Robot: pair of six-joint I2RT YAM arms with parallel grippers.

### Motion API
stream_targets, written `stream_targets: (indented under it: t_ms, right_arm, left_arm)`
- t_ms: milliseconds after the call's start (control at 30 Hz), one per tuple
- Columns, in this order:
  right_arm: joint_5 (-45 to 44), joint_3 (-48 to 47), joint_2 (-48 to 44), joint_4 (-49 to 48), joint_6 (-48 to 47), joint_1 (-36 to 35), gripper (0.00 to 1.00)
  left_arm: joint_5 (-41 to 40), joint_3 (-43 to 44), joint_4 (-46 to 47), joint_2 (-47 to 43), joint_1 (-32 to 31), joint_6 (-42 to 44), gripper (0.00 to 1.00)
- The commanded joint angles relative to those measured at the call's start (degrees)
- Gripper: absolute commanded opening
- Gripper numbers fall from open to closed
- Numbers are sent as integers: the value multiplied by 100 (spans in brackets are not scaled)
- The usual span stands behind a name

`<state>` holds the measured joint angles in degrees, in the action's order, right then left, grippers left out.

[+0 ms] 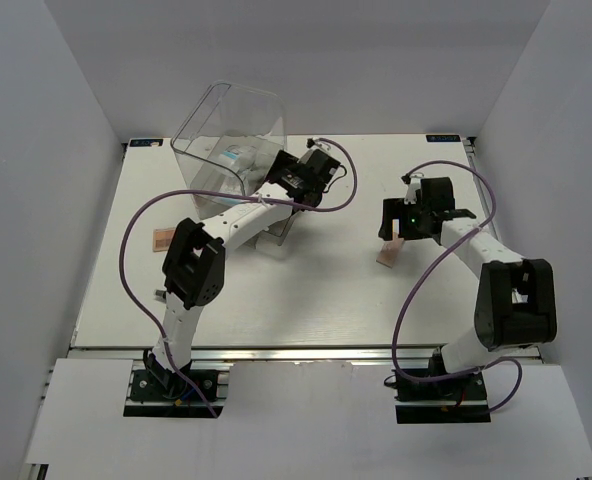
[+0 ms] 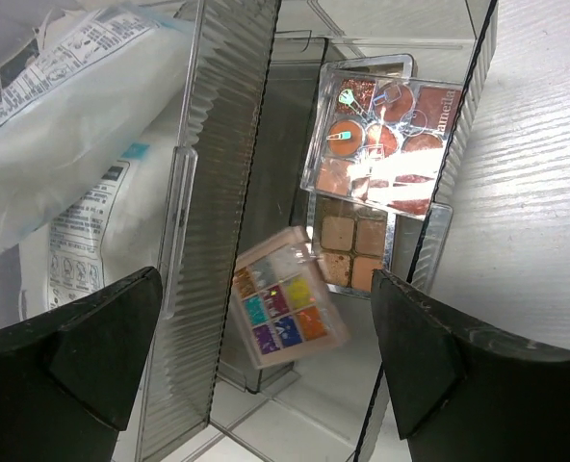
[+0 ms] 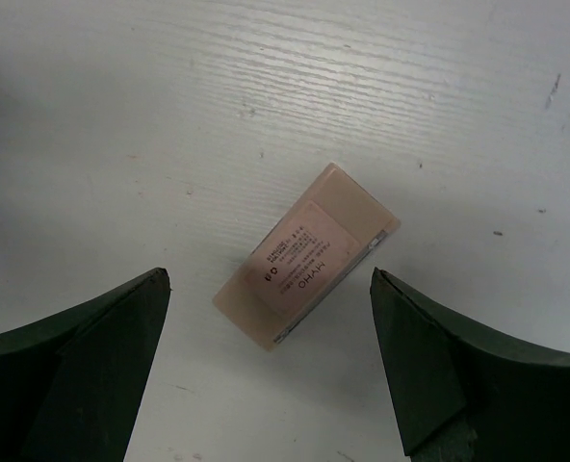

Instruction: Organize the makeup

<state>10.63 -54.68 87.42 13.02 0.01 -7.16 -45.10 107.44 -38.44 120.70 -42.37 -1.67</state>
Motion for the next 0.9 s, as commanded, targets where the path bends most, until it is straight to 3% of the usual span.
stream_targets:
  t_ms: [0,267,500,633,733,867]
  right_arm:
    - [-780,-333,65,473,772,-75,89]
    - [-1845,-649,714,895,1045,-400,89]
    - [-2294,-887,1312,1089,1317,-699,89]
    - [-2487,-931,1523,1177,1423,-708,88]
    - [-2522,-914,1620,1203,1458,-708,84]
    - [-2286,-799,1752,1081,1362,-708,66]
  left_arm:
    - [-52,269,-295,-188,27,-324,98]
    - [623,349,-349,-933,27,-966,98]
    - [1362,-1487,529,-3163,62,-1923,98]
    - [1416,-2365,390,-4025,255,-2765,98]
    - [1530,-2814,249,-4728,676,-3354,98]
    - [2092,-3920,310,-5600,1834,-3963,98]
